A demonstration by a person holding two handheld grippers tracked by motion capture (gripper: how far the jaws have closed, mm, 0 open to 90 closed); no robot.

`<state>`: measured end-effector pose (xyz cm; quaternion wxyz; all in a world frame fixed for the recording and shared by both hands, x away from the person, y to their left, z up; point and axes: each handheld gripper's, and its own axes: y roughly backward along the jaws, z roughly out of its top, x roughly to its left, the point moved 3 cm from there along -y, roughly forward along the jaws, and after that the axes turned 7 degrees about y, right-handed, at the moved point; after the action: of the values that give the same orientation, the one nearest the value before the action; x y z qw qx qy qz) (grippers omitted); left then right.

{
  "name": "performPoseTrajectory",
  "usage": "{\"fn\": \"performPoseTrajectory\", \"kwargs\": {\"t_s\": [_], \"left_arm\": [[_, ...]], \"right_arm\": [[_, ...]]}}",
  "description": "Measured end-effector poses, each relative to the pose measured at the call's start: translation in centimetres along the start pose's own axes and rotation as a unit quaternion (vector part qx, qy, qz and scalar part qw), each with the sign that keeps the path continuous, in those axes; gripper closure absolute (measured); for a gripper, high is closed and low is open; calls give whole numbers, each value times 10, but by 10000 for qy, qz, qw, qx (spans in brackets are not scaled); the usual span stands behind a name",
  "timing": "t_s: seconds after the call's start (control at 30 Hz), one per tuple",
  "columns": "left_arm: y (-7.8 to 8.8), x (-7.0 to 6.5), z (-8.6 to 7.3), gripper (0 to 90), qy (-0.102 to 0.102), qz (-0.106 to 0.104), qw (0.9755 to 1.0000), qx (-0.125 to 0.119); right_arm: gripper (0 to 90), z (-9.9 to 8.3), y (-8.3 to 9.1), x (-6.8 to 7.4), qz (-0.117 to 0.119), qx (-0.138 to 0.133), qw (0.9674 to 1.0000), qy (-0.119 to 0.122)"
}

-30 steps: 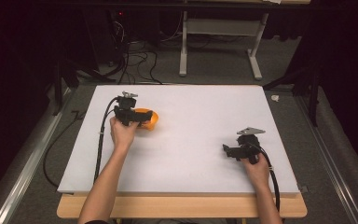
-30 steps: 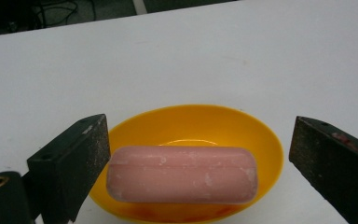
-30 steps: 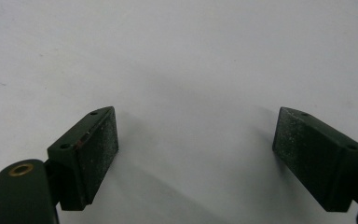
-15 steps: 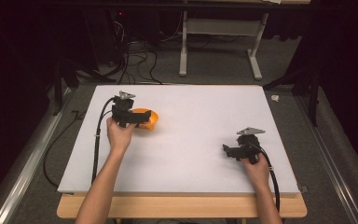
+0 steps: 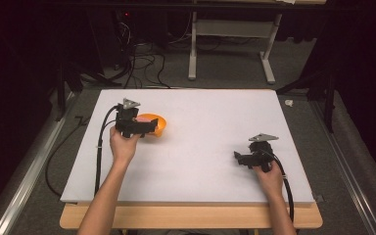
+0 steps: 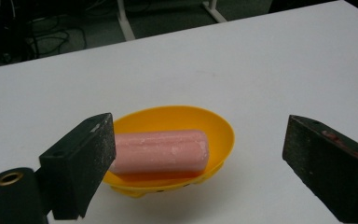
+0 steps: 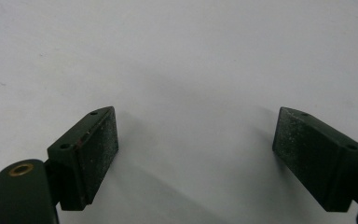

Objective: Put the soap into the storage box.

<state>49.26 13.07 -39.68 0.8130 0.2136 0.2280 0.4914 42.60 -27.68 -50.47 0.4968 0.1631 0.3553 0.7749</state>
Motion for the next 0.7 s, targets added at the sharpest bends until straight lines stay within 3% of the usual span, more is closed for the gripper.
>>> {"fn": "performPoseTrajectory", "kwargs": {"t_s": [0.2,0.47,0.7], "left_arm": [[12,-5,-2,119,-46,-81,9999,-52],[22,-3,-9,121,41,-203,9997,-109],[28,-6,-15,123,-45,-291,9995,-91]], "right_arm": [[146,0,0,0,-3,2,10000,0],[146,0,0,0,-4,7,10000,-8],[146,0,0,0,-2,6,10000,-7]]}}
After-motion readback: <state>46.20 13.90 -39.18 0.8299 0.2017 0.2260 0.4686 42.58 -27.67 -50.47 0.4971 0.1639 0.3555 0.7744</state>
